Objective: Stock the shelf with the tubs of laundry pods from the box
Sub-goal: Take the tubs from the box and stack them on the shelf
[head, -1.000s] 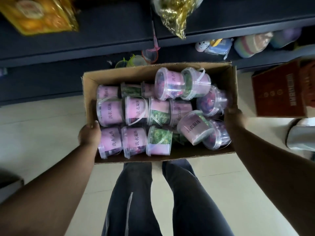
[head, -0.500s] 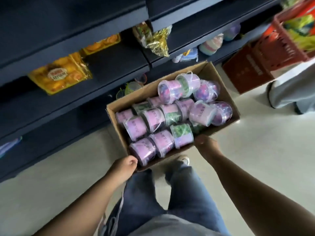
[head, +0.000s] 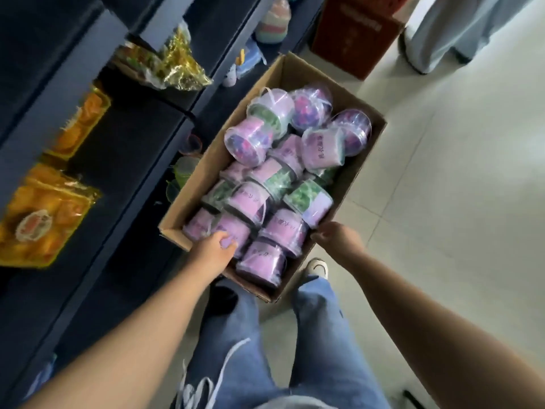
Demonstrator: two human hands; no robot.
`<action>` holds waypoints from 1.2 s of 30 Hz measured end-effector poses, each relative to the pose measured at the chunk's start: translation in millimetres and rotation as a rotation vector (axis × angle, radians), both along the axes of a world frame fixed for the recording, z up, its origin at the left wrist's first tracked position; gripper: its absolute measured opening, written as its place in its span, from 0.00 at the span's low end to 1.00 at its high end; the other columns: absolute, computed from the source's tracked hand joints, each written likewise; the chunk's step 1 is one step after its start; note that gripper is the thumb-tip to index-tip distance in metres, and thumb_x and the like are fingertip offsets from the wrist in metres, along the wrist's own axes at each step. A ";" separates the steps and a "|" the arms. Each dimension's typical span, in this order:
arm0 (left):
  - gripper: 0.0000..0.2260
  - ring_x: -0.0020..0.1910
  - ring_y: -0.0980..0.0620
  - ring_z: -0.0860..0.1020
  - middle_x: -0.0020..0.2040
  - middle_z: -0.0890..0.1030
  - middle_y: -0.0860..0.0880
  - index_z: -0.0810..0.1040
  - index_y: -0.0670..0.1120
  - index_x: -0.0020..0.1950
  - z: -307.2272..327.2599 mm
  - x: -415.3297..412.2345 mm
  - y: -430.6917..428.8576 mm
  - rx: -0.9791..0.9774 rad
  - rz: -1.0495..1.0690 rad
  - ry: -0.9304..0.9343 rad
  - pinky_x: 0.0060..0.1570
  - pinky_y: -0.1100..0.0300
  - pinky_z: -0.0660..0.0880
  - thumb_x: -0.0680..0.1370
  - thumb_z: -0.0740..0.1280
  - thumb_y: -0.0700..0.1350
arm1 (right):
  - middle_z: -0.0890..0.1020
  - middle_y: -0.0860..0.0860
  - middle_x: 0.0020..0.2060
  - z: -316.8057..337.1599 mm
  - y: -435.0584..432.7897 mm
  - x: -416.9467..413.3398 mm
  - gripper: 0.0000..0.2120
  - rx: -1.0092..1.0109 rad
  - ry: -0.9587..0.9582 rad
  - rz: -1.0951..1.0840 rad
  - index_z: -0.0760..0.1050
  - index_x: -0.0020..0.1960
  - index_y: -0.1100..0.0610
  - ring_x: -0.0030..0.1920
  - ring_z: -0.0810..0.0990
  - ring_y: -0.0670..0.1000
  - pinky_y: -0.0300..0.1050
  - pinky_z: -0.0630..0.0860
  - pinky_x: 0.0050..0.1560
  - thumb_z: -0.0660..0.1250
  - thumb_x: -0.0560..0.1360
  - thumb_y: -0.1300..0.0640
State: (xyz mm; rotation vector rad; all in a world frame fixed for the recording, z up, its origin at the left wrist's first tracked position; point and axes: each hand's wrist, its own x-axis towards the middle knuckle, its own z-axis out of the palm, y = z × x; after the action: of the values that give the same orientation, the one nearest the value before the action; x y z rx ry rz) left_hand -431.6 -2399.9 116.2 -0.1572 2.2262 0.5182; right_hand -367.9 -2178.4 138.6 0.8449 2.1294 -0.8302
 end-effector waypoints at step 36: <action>0.28 0.51 0.48 0.78 0.59 0.76 0.48 0.69 0.51 0.63 -61.0 -69.1 -44.4 0.252 0.632 -0.395 0.36 0.51 0.78 0.70 0.64 0.66 | 0.70 0.56 0.66 -112.3 -85.0 -9.5 0.48 -0.074 -0.032 -0.807 0.57 0.71 0.54 0.66 0.69 0.59 0.59 0.64 0.67 0.74 0.60 0.37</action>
State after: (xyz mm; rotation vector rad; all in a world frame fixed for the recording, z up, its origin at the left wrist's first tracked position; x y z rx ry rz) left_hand -500.7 -2444.4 55.2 -0.7737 1.6808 1.0025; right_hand -377.5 -2263.4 26.2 1.6996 1.6880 -1.2577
